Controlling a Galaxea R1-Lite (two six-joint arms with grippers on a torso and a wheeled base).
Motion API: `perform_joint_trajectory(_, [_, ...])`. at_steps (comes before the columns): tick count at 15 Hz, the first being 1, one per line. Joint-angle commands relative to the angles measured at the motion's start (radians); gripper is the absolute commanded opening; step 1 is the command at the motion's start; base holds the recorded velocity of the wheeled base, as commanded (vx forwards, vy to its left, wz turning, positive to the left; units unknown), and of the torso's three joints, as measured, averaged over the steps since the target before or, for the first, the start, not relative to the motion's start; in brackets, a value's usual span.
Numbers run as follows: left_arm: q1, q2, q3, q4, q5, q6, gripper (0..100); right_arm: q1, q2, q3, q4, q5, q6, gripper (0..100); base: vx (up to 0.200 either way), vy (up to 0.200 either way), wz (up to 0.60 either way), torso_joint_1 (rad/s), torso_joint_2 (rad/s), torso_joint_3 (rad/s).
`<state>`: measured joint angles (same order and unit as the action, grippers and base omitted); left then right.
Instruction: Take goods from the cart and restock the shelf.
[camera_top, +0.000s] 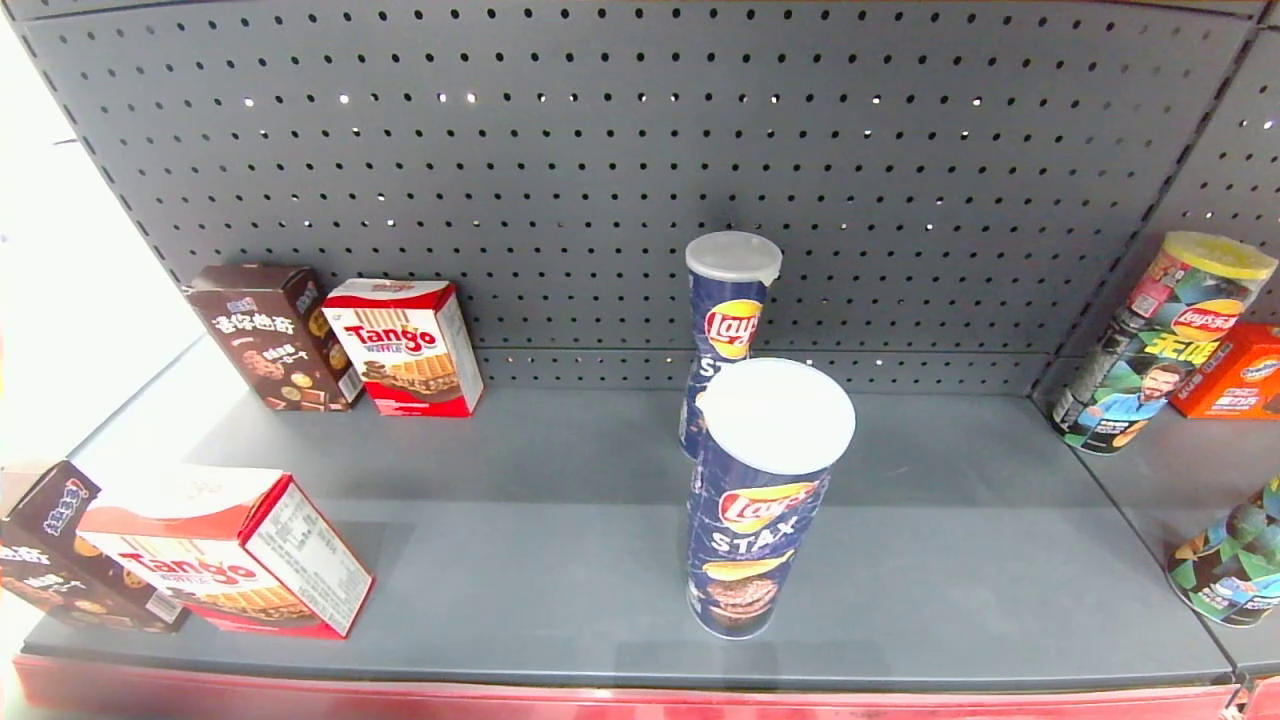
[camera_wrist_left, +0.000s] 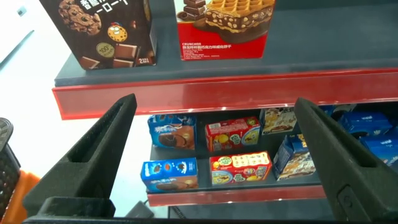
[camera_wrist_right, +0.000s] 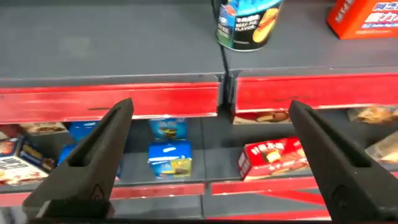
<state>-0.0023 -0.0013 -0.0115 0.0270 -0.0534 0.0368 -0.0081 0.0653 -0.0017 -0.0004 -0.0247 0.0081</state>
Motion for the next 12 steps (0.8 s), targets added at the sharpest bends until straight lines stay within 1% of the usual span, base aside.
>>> perform_joint_trajectory(1, [0.001, 0.001, -0.001, -0.001, -0.002, 0.000, 100, 0.005, -0.058, 0.002, -0.001, -0.003, 0.006, 100, 0.000, 0.000, 0.00, 0.000, 0.00, 0.000])
perform_joint_trajectory(3, [0.001, 0.001, 0.001, -0.002, 0.000, -0.002, 100, 0.007, -0.058, 0.000, -0.001, -0.021, 0.013, 100, 0.000, 0.000, 0.00, 0.000, 0.00, 0.000])
perform_joint_trajectory(6, [0.001, 0.001, 0.002, -0.002, 0.000, -0.003, 100, 0.007, -0.058, 0.000, -0.001, -0.015, 0.001, 100, 0.000, 0.000, 0.00, 0.000, 0.00, 0.000])
perform_joint_trajectory(9, [0.001, 0.001, 0.002, -0.004, 0.014, -0.003, 100, 0.007, -0.058, 0.000, -0.001, -0.015, 0.001, 100, 0.000, 0.000, 0.00, 0.000, 0.00, 0.000])
perform_joint_trajectory(11, [0.001, 0.001, 0.004, -0.004, 0.046, 0.018, 100, 0.010, -0.058, 0.000, 0.002, -0.018, -0.005, 100, 0.000, 0.000, 0.00, 0.000, 0.00, 0.000])
perform_joint_trajectory(12, [0.001, 0.001, 0.005, -0.006, 0.061, 0.017, 100, 0.008, -0.058, 0.002, 0.000, -0.015, -0.003, 100, 0.000, 0.000, 0.00, 0.000, 0.00, 0.000])
